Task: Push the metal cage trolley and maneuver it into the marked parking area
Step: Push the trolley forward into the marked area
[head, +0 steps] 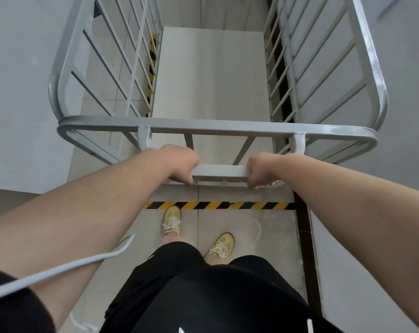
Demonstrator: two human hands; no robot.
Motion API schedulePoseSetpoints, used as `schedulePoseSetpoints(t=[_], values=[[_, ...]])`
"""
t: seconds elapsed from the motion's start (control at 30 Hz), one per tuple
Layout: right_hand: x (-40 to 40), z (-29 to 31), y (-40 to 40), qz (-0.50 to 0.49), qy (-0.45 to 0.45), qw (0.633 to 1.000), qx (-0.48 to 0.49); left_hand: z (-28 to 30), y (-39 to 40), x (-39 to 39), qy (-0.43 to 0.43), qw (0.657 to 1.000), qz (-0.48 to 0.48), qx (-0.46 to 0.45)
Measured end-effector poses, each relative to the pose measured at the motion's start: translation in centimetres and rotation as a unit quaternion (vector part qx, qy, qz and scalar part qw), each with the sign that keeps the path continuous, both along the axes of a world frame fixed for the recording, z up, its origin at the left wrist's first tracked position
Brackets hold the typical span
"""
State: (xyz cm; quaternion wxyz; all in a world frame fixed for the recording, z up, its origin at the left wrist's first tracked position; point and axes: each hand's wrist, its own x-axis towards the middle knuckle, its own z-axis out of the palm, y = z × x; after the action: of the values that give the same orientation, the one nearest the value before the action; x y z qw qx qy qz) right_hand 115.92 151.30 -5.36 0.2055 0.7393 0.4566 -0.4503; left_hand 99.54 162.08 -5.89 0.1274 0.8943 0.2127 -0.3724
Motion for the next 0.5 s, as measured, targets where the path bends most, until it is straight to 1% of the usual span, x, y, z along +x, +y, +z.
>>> schedulePoseSetpoints(t=[0.13, 0.23, 0.37, 0.5], values=[[0.9, -0.7, -1.4, 0.01, 0.004, 1.0, -0.004, -0.5, -1.7, 0.7, 0.0, 1.0, 0.01, -0.008], [0.8, -1.0, -1.7, 0.021, 0.008, 1.0, 0.003, -0.5, -2.1, 0.3, -0.012, 1.0, 0.014, 0.014], [0.7, -1.2, -1.7, 0.013, -0.008, 0.999, 0.029, -0.7, -2.2, -0.6, -0.042, 0.998, 0.022, 0.048], [0.4, -1.2, -1.8, 0.013, -0.019, 0.999, 0.025, -0.6, -1.9, -1.4, -0.065, 0.997, 0.014, 0.031]])
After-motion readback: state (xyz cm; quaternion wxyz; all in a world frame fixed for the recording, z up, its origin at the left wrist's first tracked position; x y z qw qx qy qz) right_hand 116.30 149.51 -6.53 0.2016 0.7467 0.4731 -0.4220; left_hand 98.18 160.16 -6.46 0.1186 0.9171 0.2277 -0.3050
